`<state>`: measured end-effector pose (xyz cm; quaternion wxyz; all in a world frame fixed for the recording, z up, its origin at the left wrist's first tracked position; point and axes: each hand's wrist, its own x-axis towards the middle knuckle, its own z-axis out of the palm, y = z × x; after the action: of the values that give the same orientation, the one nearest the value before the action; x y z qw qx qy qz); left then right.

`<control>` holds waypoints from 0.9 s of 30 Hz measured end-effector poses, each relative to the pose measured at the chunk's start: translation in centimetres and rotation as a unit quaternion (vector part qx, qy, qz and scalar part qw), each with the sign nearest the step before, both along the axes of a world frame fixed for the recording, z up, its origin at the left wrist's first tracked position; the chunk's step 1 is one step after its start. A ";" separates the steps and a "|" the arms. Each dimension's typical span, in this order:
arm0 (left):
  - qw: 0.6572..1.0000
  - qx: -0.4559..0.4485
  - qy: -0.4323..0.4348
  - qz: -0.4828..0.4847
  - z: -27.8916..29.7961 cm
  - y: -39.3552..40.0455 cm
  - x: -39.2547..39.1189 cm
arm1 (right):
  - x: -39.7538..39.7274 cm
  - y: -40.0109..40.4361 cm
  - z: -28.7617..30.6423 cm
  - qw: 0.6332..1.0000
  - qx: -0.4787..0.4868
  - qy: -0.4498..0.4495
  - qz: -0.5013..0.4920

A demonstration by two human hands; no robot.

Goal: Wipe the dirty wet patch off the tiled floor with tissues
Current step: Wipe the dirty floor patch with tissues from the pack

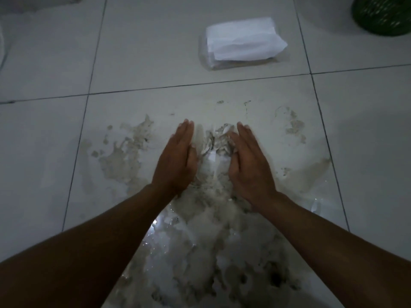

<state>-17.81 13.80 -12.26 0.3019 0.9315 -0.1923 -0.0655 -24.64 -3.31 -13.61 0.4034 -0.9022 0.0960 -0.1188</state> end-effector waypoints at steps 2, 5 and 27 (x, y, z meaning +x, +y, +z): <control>0.995 0.074 -0.038 -0.058 -0.9 1.9 0.0 | 0.3 0.7 -0.1 0.998 -0.037 0.031 0.031; 0.986 0.134 -0.072 -0.073 -1.8 2.9 -0.2 | 0.4 1.7 -0.2 0.986 -0.120 0.069 0.098; 0.968 0.114 -0.110 -0.194 -1.3 2.4 0.4 | -0.3 -0.2 -0.2 0.976 -0.158 0.005 0.149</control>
<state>-17.45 16.18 -13.54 0.1520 0.9061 -0.3927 -0.0417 -24.96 -3.51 -13.84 0.2685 -0.9592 -0.0575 -0.0667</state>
